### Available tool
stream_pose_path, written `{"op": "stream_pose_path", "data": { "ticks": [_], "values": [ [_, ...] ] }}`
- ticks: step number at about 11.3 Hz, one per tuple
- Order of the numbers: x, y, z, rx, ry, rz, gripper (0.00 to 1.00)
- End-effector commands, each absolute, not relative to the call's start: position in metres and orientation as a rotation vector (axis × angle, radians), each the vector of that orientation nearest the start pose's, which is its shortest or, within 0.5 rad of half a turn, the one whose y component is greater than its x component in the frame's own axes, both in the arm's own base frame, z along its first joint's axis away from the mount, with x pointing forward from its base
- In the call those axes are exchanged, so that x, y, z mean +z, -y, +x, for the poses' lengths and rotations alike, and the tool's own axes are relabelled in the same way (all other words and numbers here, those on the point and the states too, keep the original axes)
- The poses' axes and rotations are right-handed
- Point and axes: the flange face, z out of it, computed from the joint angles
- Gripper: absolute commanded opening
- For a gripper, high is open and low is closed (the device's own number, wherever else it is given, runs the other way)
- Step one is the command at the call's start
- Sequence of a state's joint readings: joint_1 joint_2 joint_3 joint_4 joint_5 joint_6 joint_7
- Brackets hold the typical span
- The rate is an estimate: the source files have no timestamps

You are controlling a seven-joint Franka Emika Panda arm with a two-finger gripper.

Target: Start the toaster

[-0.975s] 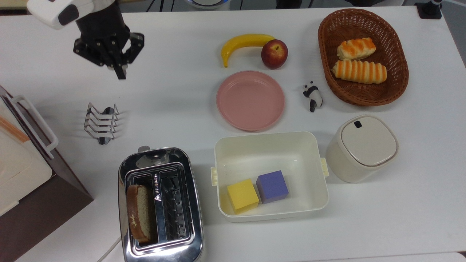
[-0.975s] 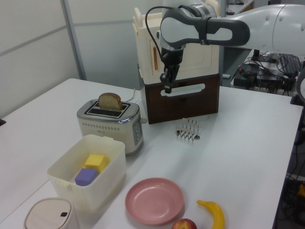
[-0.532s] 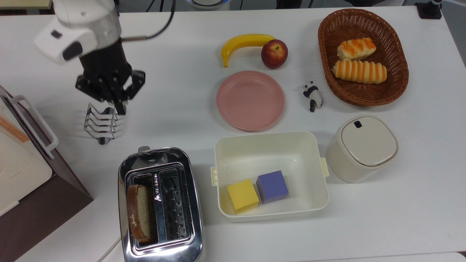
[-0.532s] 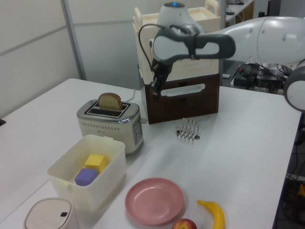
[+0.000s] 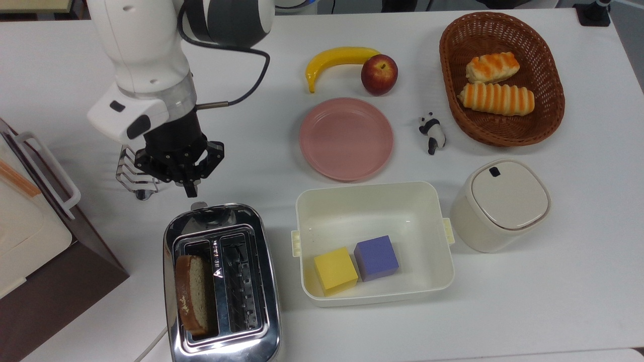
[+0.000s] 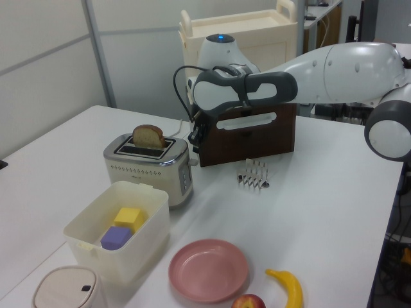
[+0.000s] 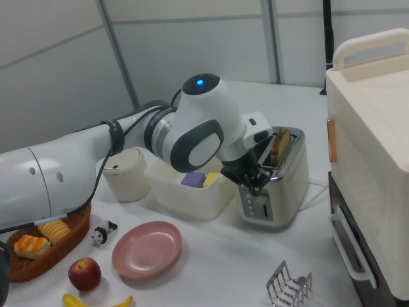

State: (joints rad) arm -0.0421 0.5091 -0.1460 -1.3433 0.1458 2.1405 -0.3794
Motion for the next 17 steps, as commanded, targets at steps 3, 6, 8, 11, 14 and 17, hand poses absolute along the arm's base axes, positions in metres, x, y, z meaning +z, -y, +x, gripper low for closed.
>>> {"op": "stream_pose_path", "data": {
  "ticks": [3, 6, 8, 11, 14, 17],
  "values": [
    [0.437, 0.101, 0.736, -0.520, 0.271, -3.112, 0.00],
    [0.411, 0.102, 0.739, -0.480, 0.281, -3.123, 0.00],
    [0.398, 0.103, 0.739, -0.450, 0.298, -3.130, 0.00],
    [0.371, 0.104, 0.743, -0.439, 0.309, -3.148, 0.00],
    [0.371, 0.105, 0.743, -0.444, 0.291, -3.148, 0.01],
    [0.439, 0.109, 0.737, -0.581, 0.266, -3.129, 0.01]
  ]
}}
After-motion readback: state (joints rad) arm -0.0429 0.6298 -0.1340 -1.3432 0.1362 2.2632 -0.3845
